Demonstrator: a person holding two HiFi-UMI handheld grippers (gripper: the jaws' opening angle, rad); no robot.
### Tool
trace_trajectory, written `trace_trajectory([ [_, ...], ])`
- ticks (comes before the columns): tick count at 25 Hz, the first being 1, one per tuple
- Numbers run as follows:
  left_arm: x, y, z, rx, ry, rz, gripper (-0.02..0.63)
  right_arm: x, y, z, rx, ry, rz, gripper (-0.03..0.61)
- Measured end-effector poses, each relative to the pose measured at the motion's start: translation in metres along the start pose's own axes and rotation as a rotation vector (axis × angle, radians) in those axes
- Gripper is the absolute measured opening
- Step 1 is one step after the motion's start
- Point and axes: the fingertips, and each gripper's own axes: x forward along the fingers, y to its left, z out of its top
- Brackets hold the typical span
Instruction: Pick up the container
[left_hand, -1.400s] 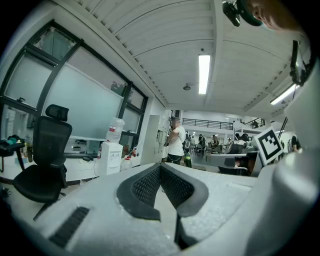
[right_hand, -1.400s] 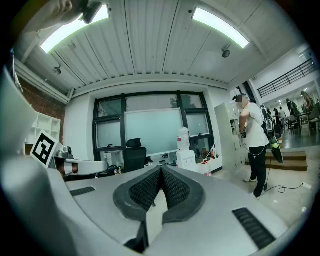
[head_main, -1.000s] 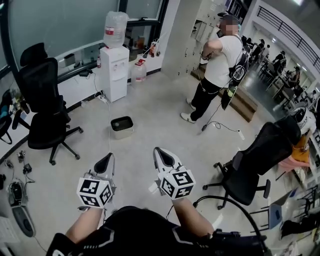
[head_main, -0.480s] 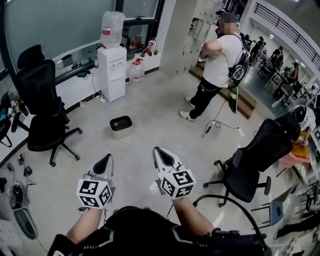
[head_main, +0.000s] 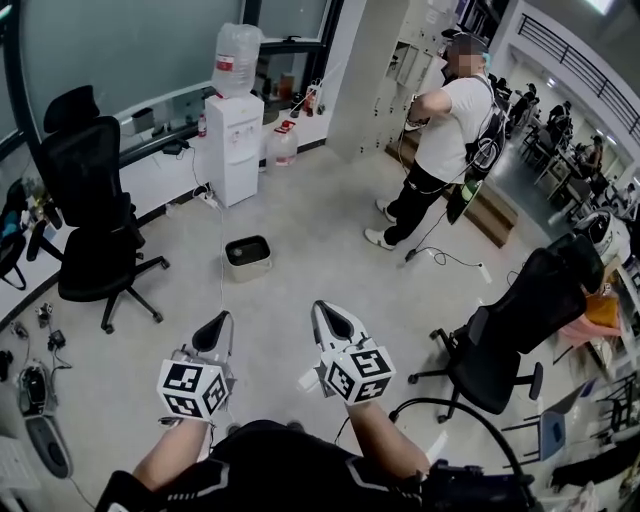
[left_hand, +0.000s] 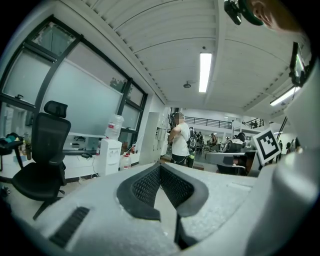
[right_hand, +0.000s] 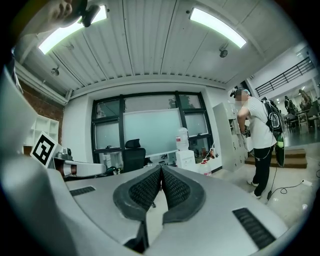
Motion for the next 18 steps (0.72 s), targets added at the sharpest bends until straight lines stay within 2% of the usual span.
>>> trace_trajectory([
  [3, -0.007, 0.003, -0.003, -0.001, 0.000, 0.020, 0.006, 0.002, 0.005, -0.007, -0.002, 0.014, 0.020, 0.008],
  [7, 0.000, -0.007, -0.002, 0.000, 0.001, -0.002, 0.006, -0.005, -0.007, -0.006, 0.014, 0.006, 0.001, 0.008],
  [18, -0.003, 0.026, 0.001, -0.004, 0.003, -0.016, 0.006, 0.022, 0.012, -0.004, 0.004, 0.001, -0.010, 0.008],
])
